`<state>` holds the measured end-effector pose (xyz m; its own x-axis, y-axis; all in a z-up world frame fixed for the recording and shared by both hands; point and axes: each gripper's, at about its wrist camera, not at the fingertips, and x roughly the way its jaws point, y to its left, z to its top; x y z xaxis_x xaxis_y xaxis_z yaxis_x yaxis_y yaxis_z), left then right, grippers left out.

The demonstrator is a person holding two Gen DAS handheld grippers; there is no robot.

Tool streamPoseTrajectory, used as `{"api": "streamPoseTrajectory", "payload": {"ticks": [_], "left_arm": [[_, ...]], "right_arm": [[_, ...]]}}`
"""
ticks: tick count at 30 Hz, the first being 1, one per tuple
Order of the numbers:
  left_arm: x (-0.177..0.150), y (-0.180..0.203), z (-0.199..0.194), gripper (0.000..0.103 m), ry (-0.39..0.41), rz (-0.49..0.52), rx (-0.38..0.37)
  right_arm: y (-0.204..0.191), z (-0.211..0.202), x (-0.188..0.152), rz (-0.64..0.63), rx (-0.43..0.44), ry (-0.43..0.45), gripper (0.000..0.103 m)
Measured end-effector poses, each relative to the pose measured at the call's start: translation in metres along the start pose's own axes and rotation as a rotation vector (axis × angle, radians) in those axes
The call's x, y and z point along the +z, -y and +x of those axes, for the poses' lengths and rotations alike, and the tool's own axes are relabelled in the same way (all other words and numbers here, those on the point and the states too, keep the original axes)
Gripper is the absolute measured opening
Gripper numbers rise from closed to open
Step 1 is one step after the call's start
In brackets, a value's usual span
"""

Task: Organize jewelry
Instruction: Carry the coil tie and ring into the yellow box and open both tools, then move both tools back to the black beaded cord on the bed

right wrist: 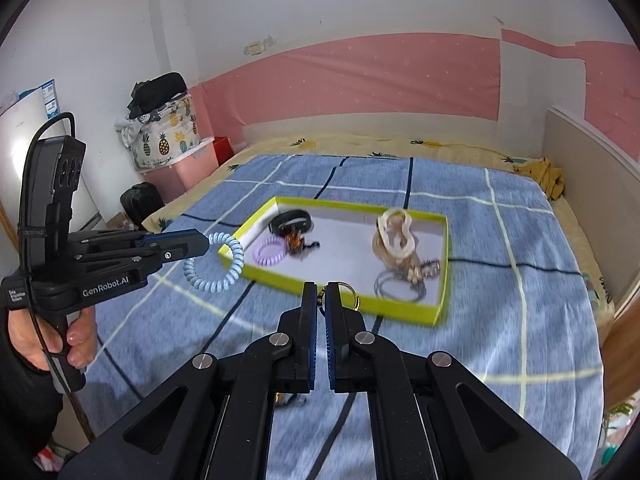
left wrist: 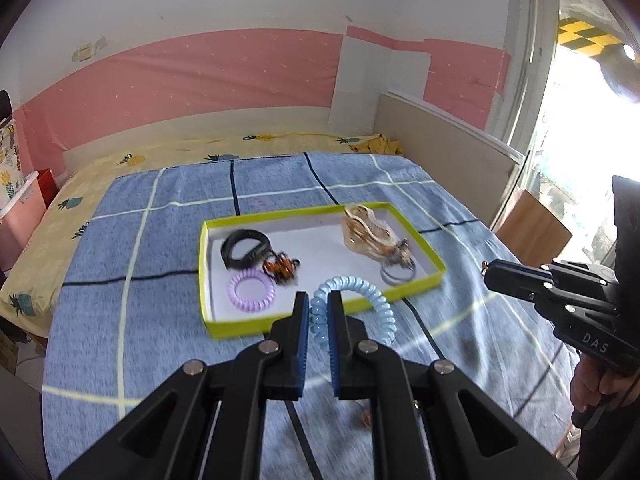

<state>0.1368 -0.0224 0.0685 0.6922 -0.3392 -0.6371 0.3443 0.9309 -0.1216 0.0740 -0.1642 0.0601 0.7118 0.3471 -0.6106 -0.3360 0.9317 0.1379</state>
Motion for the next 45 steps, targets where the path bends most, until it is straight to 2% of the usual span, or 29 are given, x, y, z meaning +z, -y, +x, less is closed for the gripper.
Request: {"api": "streamPoseTrajectory", "payload": {"ticks": [6,12,20,27,29,31,32,37,41,45], "left_arm": [[0.011,-0.009,0.031,0.009,-0.039,-0.009,0.004],[0.013,-0.015,0.070,0.009,-0.112,-0.015,0.018],[0.005,-0.031,0.107,0.009,-0.188,-0.048,0.020],[-0.002,-0.036,0.120,0.010,-0.219,-0.047,0.018],[-0.002,-0.036,0.119,0.010,-0.215,-0.043,0.024],[-0.002,-0.036,0.118,0.010,-0.210,-0.040,0.023],[-0.002,-0.036,0.118,0.010,-0.206,-0.041,0.020],[0.000,-0.039,0.110,0.012,-0.182,-0.061,0.008],[0.002,-0.038,0.094,0.017,-0.143,-0.070,-0.013],[0.001,-0.033,0.074,0.017,-0.114,-0.064,-0.024]], "right_arm": [[0.007,0.038,0.021,0.010,0.023,-0.042,0.003],[0.019,0.093,0.031,0.062,0.051,-0.129,0.003],[0.027,0.144,0.028,0.101,0.051,-0.222,0.003],[0.037,0.170,0.020,0.137,0.034,-0.293,0.003],[0.042,0.172,0.017,0.157,0.044,-0.302,0.005],[0.046,0.167,0.016,0.176,0.055,-0.286,0.017],[0.047,0.165,0.016,0.183,0.062,-0.278,0.019],[0.050,0.143,0.021,0.193,0.070,-0.229,0.020],[0.045,0.119,0.024,0.169,0.060,-0.187,0.020],[0.036,0.091,0.021,0.144,0.048,-0.150,0.020]]}}
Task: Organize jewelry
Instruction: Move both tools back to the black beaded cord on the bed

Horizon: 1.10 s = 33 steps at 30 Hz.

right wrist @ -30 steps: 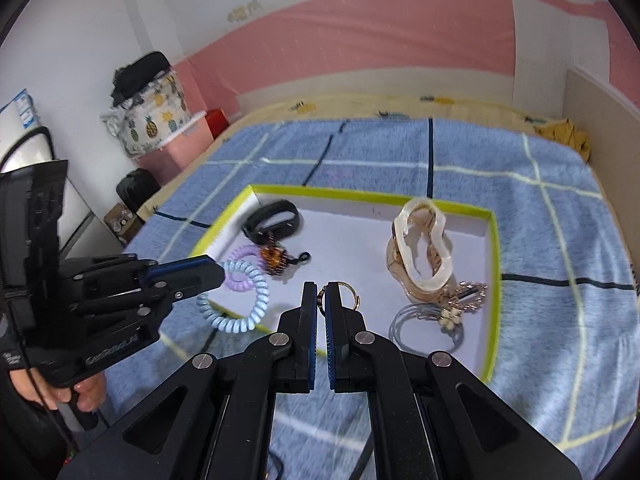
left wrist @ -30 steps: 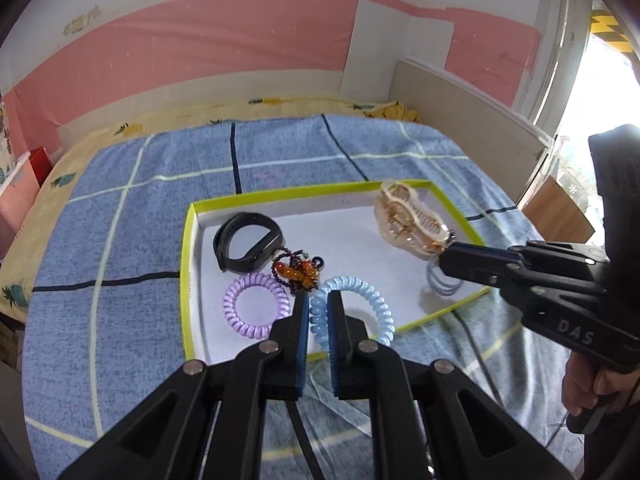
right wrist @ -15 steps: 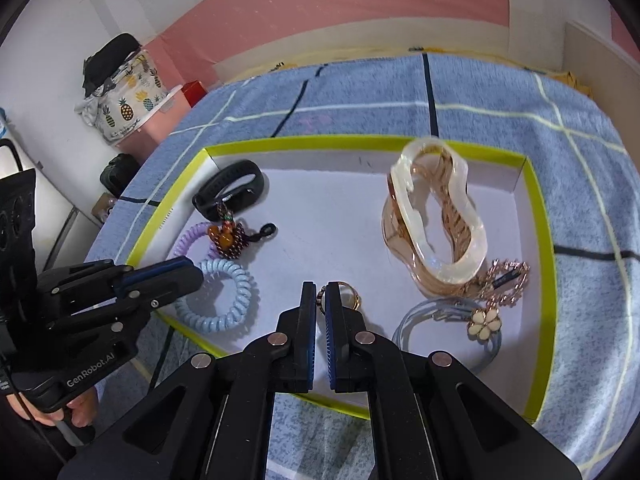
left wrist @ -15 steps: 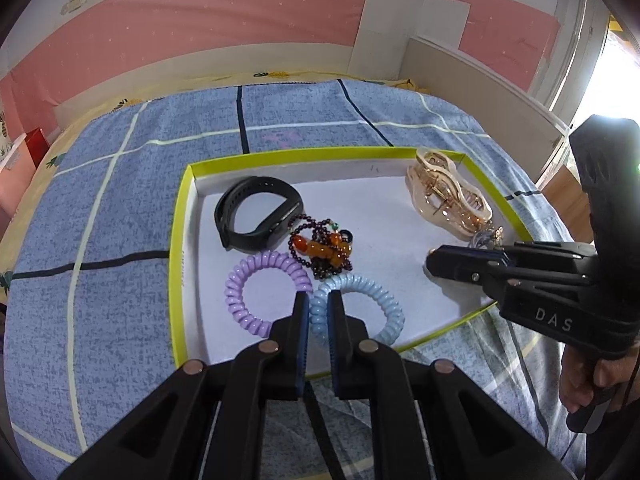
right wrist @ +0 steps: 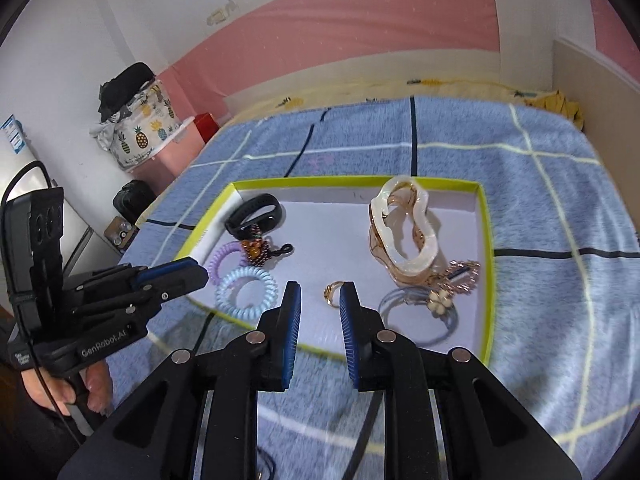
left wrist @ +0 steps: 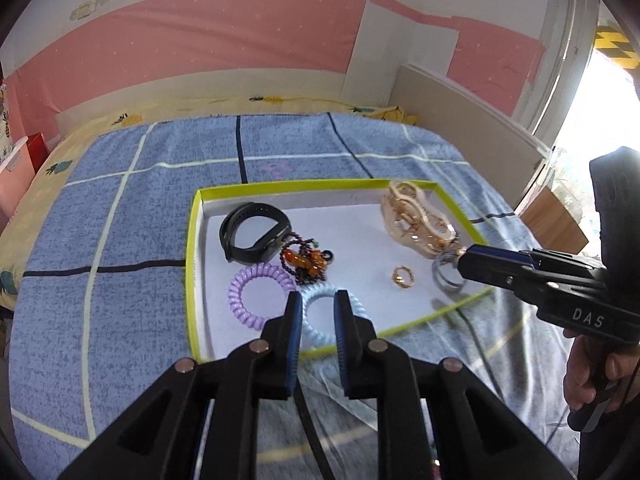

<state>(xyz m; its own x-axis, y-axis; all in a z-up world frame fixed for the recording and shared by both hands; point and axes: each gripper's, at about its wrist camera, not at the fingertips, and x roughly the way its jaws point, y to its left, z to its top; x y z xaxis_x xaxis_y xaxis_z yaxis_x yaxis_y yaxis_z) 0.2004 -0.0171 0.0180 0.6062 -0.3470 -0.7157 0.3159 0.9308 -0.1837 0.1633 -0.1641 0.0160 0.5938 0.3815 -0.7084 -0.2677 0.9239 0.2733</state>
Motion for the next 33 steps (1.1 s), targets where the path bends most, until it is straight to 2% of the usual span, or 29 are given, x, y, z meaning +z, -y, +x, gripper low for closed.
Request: {"api": "streamPoseTrajectory", "payload": {"ticks": [13,17,20,24,33], "left_arm": [[-0.053,0.027,-0.053,0.017,0.016,0.048,-0.050],[-0.068,0.033,-0.062,0.017,0.015,0.048,-0.072],[-0.078,0.039,-0.065,0.023,0.007,0.055,-0.087],[-0.088,0.046,-0.065,0.024,-0.007,0.072,-0.099],[-0.095,0.034,-0.072,0.024,0.005,0.037,-0.090]], "right_arm": [[-0.020,-0.068,-0.067,-0.058,-0.008,0.057,0.020],[-0.020,-0.074,-0.086,-0.059,-0.003,0.041,0.020],[-0.020,-0.078,-0.099,-0.052,0.004,0.036,0.020],[-0.026,-0.079,-0.109,-0.072,-0.002,0.031,0.020],[-0.043,-0.068,-0.114,-0.147,0.009,-0.004,0.020]]}}
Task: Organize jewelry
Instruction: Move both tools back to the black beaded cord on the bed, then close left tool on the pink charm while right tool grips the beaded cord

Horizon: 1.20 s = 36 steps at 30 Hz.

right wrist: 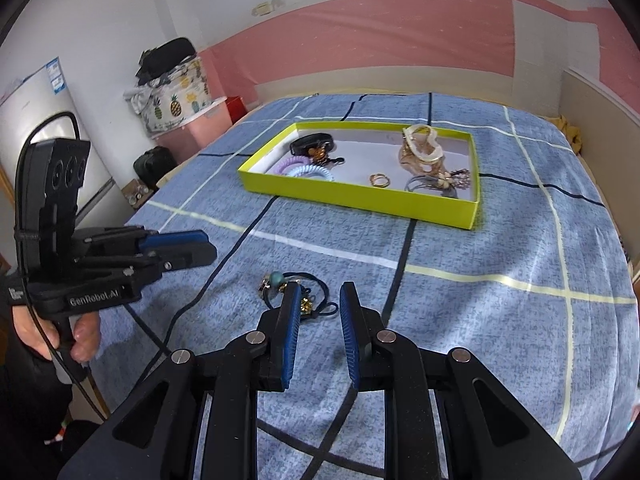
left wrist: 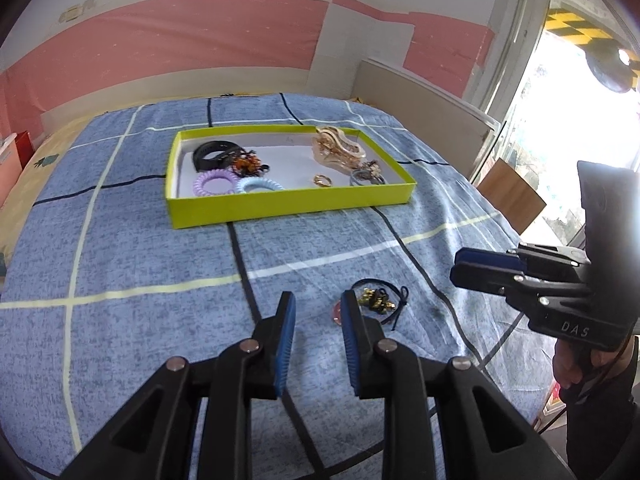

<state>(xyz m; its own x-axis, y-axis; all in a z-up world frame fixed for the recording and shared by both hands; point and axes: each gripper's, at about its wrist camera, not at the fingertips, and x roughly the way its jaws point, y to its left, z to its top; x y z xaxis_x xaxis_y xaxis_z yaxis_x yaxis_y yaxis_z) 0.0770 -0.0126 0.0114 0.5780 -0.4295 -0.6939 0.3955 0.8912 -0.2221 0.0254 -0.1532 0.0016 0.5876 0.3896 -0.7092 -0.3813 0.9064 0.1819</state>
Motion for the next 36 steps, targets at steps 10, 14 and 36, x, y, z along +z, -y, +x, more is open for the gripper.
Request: {"api": "streamPoseTrajectory", "payload": {"ticks": [10,14,36], "left_arm": [[-0.001,-0.021,-0.014,0.024,0.029,-0.040,0.014],[0.000,-0.028,-0.016,0.024,0.034,-0.054,0.019],[0.004,-0.019,0.003,0.024,-0.004,-0.028,-0.026]], "right_arm": [[-0.018,0.032,0.005,-0.089,0.016,-0.086,0.020],[-0.022,0.048,0.006,-0.117,0.010,-0.125,0.020],[-0.028,0.073,0.005,-0.195,-0.046,-0.168,0.015]]}}
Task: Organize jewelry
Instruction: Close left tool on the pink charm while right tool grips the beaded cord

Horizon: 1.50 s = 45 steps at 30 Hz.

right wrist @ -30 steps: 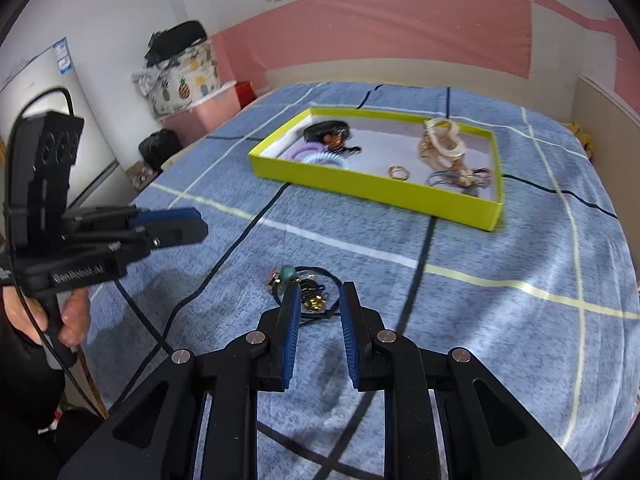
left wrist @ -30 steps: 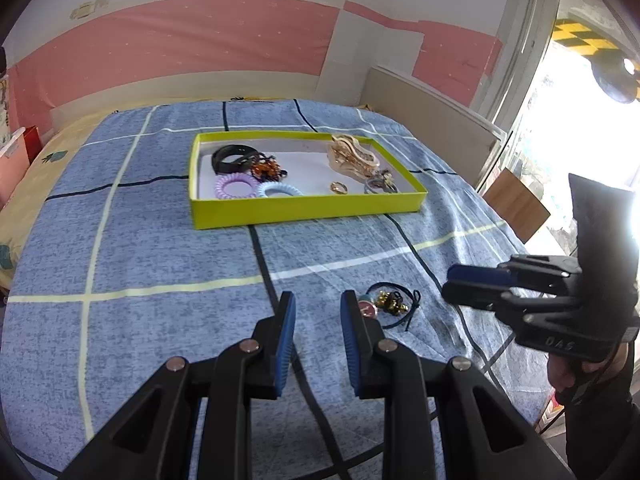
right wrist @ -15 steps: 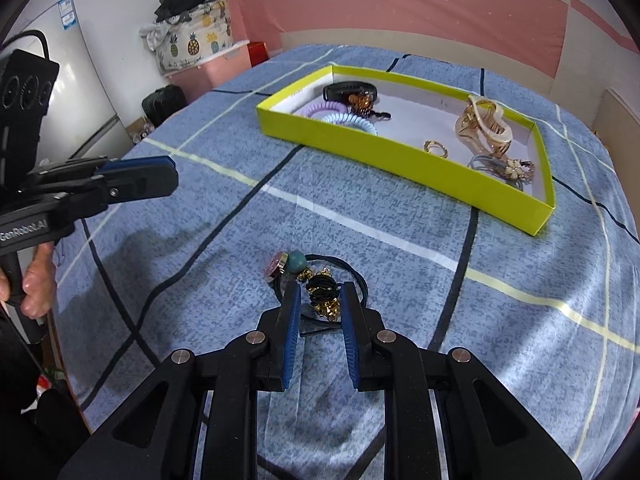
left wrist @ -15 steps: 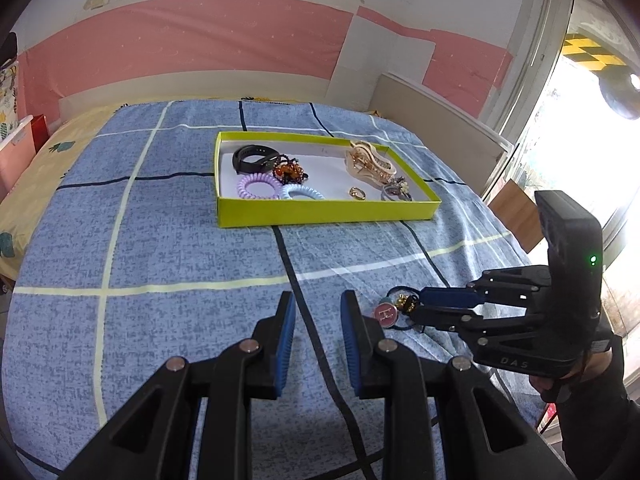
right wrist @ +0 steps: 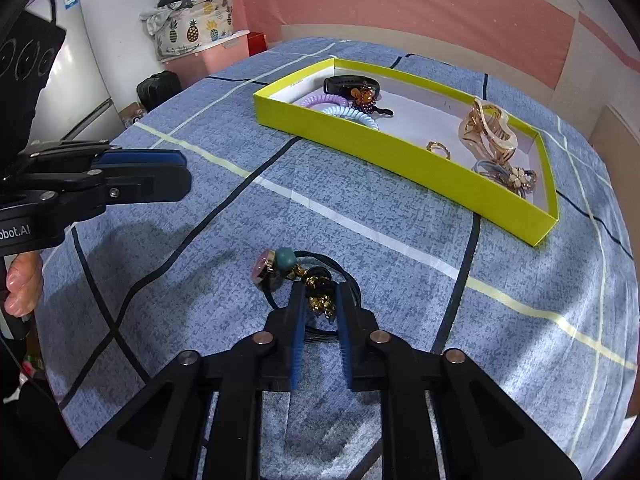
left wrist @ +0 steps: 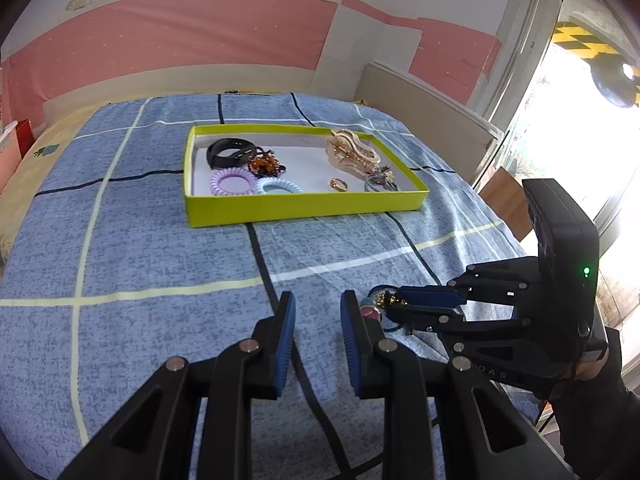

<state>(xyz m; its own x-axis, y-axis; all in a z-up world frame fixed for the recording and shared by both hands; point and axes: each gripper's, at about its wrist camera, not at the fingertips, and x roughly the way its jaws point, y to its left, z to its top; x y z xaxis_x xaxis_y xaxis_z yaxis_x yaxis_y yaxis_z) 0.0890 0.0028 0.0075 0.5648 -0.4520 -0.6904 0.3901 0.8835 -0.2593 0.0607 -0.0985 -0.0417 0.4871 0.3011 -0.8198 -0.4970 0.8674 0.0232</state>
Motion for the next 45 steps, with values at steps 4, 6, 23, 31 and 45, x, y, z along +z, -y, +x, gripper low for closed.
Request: {"api": "streamPoseTrajectory", "payload": {"ticks": [4,6,23,31,45], "left_arm": [[0.001,0.003,0.003,0.024,-0.008,0.008,-0.006],[0.002,0.005,0.005,0.024,-0.013,0.011,-0.009],[-0.009,0.051,0.058,0.029,-0.133,0.135,0.005],[-0.008,0.056,0.060,0.019,-0.129,0.174,0.073],[0.021,0.041,0.019,0.011,-0.004,0.110,0.061]], "right_arm": [[0.001,-0.009,0.001,0.002,-0.011,0.031,0.015],[0.003,-0.016,0.001,0.010,-0.013,0.051,0.015],[0.026,-0.047,-0.011,0.094,-0.032,0.121,0.015],[0.029,-0.052,-0.013,0.108,-0.036,0.138,0.015],[0.034,-0.073,0.005,0.141,-0.064,0.206,0.015]]}}
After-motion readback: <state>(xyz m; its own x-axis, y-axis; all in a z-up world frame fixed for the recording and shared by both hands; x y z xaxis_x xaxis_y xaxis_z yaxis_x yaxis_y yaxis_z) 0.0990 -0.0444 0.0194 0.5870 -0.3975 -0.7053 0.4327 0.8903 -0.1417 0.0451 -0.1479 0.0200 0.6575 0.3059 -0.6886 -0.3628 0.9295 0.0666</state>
